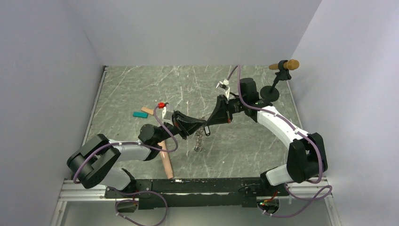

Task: Put the keys on the keyring

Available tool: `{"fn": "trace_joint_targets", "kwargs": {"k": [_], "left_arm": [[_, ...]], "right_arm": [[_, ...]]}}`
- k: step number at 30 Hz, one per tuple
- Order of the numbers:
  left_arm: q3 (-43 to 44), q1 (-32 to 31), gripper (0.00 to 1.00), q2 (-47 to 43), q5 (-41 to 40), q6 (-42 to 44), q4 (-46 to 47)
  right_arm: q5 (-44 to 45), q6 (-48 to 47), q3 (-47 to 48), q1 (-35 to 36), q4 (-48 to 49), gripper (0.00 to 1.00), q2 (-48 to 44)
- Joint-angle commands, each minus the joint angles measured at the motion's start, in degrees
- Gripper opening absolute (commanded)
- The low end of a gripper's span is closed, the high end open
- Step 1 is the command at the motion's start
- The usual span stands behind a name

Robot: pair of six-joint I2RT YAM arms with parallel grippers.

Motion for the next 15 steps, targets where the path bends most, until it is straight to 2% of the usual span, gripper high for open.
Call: {"fn": "trace_joint_targets", "kwargs": {"k": [1, 7, 15], "left_arm": [[1.9, -0.3, 0.00, -0.7, 1.1, -0.5, 8.6], [1.8, -0.4, 0.00, -2.8, -0.1, 2.0, 5.4], [1.3, 0.3, 0.00, -5.6, -1.3, 4.5, 1.9]], "right_arm": [[0.9, -2.1, 2.6, 1.7, -0.3, 0.00, 0.8], [1.3, -3.0, 2.9, 2.7, -1.8, 0.00, 1.0], [1.7, -9.6, 4.3, 2.9, -7.3, 0.00, 1.1]]}}
